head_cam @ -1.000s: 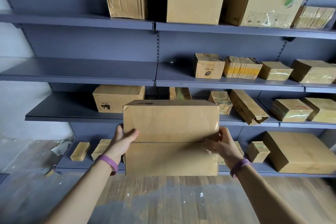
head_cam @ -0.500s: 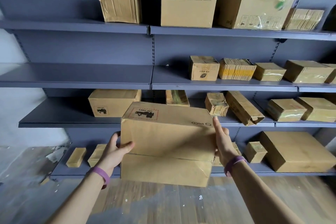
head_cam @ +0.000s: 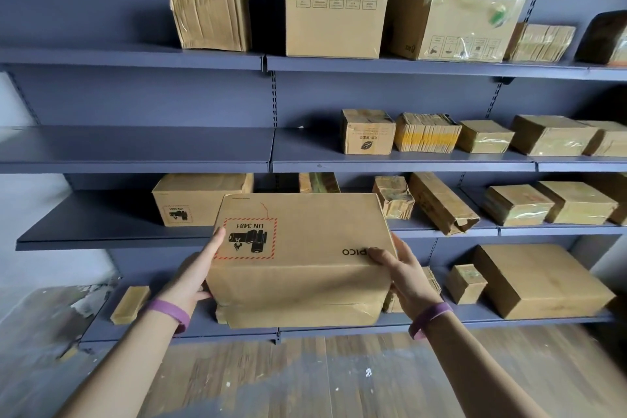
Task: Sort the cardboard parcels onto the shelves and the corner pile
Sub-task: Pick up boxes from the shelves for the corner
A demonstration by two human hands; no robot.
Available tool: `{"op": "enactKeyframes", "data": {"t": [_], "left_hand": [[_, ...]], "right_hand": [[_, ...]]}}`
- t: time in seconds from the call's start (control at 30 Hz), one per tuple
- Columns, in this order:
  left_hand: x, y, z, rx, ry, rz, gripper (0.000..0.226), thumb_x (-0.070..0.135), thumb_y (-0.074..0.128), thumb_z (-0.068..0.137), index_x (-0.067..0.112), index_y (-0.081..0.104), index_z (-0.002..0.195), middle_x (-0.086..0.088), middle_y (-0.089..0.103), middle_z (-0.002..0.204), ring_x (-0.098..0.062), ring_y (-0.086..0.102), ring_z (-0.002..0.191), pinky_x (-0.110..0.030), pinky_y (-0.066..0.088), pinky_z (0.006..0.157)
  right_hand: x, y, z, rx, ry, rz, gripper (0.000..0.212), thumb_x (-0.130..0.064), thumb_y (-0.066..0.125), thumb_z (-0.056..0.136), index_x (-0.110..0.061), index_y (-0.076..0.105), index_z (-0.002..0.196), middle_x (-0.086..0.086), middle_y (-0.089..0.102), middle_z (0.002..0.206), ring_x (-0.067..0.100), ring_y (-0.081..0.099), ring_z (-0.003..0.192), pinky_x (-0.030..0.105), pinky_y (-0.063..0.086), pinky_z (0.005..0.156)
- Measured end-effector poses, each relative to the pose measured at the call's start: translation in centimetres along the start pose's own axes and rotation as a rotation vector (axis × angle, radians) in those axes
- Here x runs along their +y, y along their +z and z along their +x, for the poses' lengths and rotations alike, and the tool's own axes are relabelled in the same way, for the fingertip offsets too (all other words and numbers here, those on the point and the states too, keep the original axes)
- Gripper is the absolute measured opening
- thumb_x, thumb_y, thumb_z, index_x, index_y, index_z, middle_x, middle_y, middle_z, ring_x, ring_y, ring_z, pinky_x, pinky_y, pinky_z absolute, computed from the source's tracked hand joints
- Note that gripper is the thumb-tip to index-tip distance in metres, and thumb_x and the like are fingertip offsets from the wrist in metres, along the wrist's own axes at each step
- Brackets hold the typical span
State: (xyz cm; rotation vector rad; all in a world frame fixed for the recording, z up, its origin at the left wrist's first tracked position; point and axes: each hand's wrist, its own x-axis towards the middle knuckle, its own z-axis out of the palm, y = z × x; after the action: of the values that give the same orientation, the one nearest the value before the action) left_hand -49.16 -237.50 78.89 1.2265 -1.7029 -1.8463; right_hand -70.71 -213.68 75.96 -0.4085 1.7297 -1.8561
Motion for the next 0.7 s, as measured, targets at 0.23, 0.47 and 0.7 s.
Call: {"op": "enactKeyframes", "data": {"t": [0.23,0.47,0.7], "left_hand": [[-0.6,-1.2,0.3,-0.135,0.039,0.033,0.062,0.045,0.07,0.073,0.026,0.053,0.129,-0.007,0.063,0.128,-0.03,0.054,0.121,-0.054,0.04,0.108],[-2.4,-1.8,-0.2,-0.181,0.042,-0.06,0.05,0.022,0.072,0.073,0.019,0.06,0.121,-0.005,0.075,0.109,-0.032,0.061,0.115,-0.057,0.045,0.102],[-2.4,-2.2,-0.4,-0.229,0.085,-0.011,0.093,0.017,0.081,0.068,0.022,0.033,0.148,-0.01,0.051,0.145,-0.03,0.044,0.135,-0.056,0.025,0.118]], "right_hand": [[0.0,-2.0,-0.8,-0.159,0.006,0.083,0.07,-0.012,0.076,0.065,-0.018,0.053,0.131,0.013,0.071,0.103,0.023,0.072,0.082,0.029,0.055,0.057],[-1.5,-1.8,-0.7,-0.022,0.029,0.003,0.078,-0.048,0.081,0.07,-0.005,0.046,0.125,0.016,0.063,0.114,0.024,0.065,0.092,0.037,0.055,0.069],[-1.5,-1.3,-0.6,-0.07,-0.108,-0.088,0.063,-0.029,0.089,0.066,-0.015,0.058,0.119,0.006,0.071,0.102,0.024,0.067,0.094,0.03,0.056,0.074]]}}
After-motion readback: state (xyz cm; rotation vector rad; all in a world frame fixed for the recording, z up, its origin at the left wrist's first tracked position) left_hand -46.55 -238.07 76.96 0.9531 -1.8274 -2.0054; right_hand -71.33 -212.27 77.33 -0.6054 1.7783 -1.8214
